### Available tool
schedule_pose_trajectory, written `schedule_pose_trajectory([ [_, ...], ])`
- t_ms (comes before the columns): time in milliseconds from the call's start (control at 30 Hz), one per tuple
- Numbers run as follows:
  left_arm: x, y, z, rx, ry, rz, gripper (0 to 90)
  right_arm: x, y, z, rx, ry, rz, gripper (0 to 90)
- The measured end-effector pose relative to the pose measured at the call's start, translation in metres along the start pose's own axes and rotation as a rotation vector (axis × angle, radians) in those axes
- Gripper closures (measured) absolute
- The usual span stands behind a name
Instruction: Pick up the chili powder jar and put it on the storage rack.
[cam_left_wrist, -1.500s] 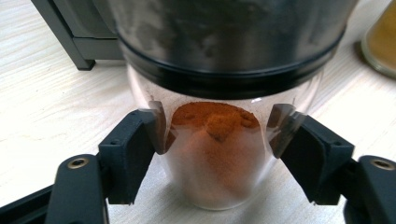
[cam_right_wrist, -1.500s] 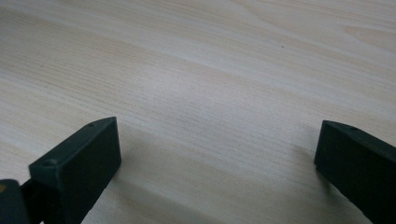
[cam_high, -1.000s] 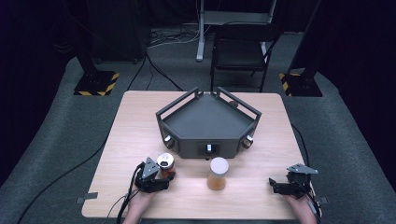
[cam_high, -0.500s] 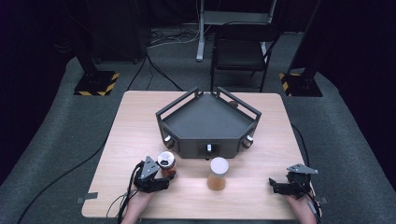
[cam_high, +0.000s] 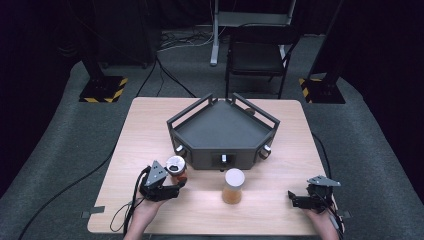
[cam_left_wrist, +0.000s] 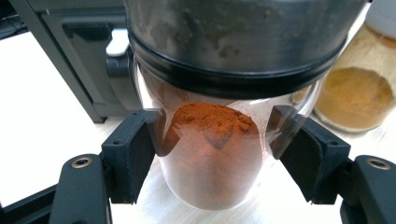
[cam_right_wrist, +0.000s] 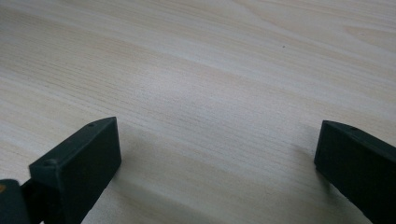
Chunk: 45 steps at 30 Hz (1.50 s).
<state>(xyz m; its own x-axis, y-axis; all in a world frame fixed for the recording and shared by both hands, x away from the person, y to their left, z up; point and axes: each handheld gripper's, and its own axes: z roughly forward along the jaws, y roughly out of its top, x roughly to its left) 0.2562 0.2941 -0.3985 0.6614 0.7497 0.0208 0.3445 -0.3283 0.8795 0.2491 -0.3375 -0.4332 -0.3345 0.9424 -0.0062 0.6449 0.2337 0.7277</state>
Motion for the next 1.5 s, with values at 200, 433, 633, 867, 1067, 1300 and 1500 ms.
schedule_pose_trajectory([
  [200, 0.002, 0.013, -0.003, -0.011, -0.010, -0.001, 30.3, 0.000, 0.000, 0.000, 0.000, 0.000, 0.000, 0.0],
  [433, 0.002, 0.024, -0.004, -0.023, -0.014, 0.008, 30.3, 0.000, 0.000, 0.000, 0.000, 0.001, 0.000, 0.0],
  [633, 0.004, 0.035, -0.005, -0.012, -0.014, 0.020, 30.3, 0.000, 0.000, 0.000, 0.000, 0.001, -0.001, 0.0],
  [867, 0.011, 0.045, -0.008, -0.030, -0.021, 0.009, 30.3, 0.000, 0.000, 0.000, 0.000, 0.001, -0.001, 0.0],
  [1067, 0.013, 0.057, -0.009, -0.043, -0.021, 0.015, 30.3, 0.000, 0.000, 0.000, 0.000, 0.001, -0.001, 0.0],
  [1300, 0.020, 0.071, -0.007, -0.051, -0.044, 0.007, 30.3, 0.000, 0.000, 0.000, 0.000, 0.002, -0.001, 0.0],
  [1500, 0.022, 0.084, -0.006, -0.051, -0.038, 0.014, 30.3, 0.000, 0.000, 0.000, 0.000, 0.002, -0.001, 0.0],
])
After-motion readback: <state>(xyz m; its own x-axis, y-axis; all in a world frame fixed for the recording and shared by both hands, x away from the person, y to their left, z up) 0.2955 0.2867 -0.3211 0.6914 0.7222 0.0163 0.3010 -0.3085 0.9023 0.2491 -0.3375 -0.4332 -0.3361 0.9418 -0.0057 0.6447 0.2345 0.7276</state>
